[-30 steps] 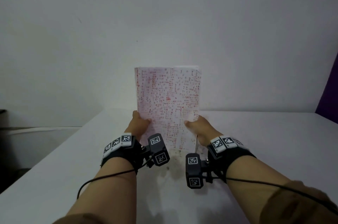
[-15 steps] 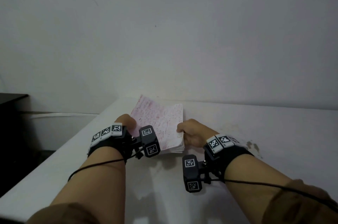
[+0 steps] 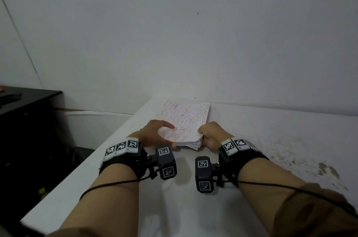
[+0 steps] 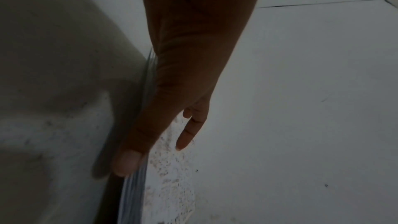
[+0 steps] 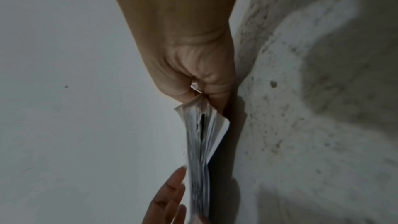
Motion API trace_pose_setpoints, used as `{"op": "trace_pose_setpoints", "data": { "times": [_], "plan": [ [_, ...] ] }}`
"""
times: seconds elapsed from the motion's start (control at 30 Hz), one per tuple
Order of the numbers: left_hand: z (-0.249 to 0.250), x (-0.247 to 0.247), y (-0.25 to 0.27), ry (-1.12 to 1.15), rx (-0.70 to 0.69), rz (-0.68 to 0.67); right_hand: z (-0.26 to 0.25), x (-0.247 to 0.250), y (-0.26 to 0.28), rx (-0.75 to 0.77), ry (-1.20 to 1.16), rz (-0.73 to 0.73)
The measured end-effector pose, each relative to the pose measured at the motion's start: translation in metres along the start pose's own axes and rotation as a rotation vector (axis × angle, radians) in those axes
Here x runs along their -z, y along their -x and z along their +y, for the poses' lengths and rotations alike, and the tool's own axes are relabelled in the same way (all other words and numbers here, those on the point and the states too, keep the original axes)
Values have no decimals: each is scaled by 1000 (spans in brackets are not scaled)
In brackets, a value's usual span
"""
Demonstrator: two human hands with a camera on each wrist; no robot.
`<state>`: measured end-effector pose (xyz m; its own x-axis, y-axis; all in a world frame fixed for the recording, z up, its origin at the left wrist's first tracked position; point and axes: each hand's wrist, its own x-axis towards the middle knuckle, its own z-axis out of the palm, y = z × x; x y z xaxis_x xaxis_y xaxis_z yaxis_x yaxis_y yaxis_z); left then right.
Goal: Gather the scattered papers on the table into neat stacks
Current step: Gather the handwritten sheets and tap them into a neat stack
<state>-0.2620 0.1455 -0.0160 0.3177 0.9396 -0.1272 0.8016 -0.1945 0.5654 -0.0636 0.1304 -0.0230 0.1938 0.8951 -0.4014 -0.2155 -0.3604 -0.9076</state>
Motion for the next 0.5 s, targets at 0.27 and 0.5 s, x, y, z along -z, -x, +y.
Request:
{"op": "trace_pose_setpoints", "data": {
  "times": [0.27, 0.5],
  "plan": [
    [-3, -17, -21, -44, -4, 129, -2, -1, -21, 40, 19, 37],
    [1, -25, -36, -56, 26, 268, -7, 14, -23, 91, -8, -14]
  ]
}}
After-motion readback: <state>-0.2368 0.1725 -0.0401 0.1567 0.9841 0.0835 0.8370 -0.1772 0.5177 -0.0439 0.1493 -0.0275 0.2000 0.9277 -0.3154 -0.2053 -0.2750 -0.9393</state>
